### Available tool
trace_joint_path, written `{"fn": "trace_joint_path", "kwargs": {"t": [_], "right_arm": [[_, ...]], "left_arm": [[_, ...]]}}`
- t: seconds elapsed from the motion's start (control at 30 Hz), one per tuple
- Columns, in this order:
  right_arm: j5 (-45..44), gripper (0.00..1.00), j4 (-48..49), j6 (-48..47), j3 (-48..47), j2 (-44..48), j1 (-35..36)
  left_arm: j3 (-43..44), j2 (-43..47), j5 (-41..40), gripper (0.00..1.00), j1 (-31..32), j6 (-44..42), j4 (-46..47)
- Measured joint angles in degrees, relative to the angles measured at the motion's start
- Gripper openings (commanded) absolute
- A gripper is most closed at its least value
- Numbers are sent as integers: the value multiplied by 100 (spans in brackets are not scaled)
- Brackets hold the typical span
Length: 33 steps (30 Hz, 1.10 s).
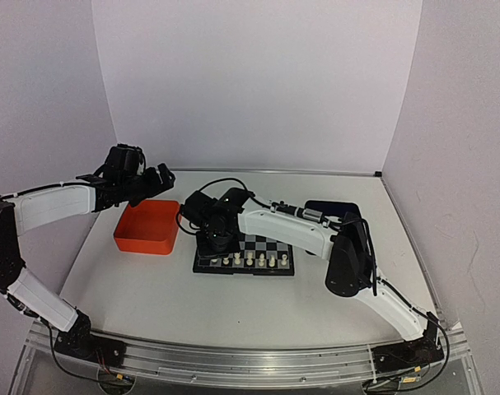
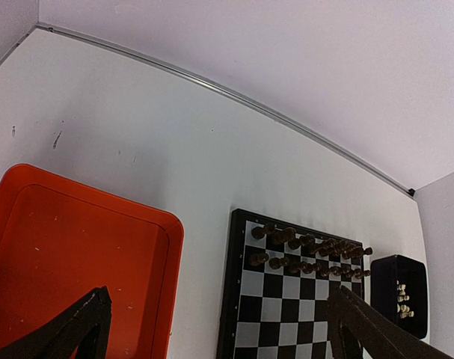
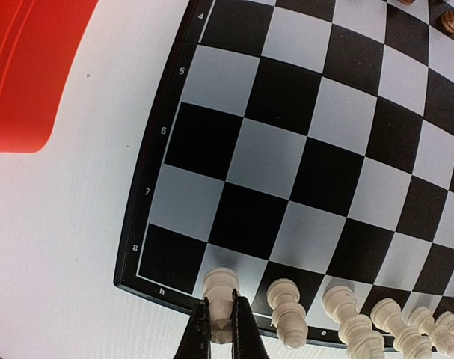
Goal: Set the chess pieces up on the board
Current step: Place the chess piece on the chessboard.
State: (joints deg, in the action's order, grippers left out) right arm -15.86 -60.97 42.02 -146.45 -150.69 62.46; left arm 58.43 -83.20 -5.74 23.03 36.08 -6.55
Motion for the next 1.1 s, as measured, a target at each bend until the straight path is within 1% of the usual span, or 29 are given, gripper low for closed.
{"fn": "trace_joint_path", "kwargs": {"t": [1.1], "right_arm": [[42,0,-67,-16,0,-4,0]], "left_arm": [[0,31,9,100,0,1,0]]}}
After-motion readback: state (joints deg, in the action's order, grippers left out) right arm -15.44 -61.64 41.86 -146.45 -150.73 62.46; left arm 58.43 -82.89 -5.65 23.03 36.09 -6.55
